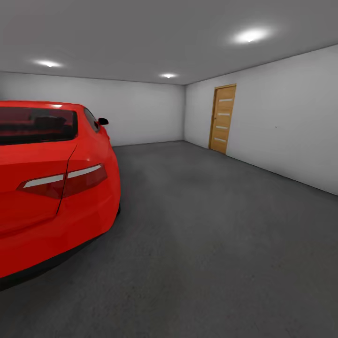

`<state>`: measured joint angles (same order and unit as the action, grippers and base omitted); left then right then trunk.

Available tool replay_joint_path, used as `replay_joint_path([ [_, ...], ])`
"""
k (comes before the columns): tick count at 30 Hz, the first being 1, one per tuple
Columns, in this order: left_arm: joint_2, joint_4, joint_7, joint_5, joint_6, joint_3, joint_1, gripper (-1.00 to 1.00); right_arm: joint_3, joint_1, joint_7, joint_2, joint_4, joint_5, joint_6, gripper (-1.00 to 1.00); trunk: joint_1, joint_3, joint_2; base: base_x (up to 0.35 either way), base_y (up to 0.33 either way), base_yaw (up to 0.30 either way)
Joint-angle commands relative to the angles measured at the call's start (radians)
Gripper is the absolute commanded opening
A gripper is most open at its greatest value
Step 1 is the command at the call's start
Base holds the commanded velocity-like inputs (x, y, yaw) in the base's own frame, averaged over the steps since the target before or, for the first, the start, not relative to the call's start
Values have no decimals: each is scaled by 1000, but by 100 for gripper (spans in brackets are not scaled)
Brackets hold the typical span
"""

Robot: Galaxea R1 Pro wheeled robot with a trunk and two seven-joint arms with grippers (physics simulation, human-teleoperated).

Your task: Move the two storage containers from the living room to the garage. In the garage, place one container on the floor and stack the other container on top of it (either order is fine).

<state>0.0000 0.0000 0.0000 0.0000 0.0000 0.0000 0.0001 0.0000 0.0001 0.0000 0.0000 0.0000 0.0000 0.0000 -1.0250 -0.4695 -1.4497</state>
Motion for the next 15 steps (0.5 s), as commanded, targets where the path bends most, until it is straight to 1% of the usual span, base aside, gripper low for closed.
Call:
replay_joint_path([
  [1,-6,-6,-1,6,-6,6,-2,100,6,-2,-6,6,0,6,-3,100,0,0,0,0,0,0],
  [4,-9,-23,-1,20,-23,15,-2,100,12,-2,-7,4,0,11,-3,100,0,0,0,0,0,0],
  [6,-9,-25,-1,12,-27,15,-2,100,6,-2,-2,1,0,5,-3,100,0,0,0,0,0,0],
  [11,-10,-29,0,11,-50,15,-2,100,0,-2,1,1,0,4,-4,100,0,0,0,0,0,0],
  [15,-11,-29,0,11,-53,15,-2,100,-3,-2,1,2,0,3,-5,100,0,0,0,0,0,-1],
])
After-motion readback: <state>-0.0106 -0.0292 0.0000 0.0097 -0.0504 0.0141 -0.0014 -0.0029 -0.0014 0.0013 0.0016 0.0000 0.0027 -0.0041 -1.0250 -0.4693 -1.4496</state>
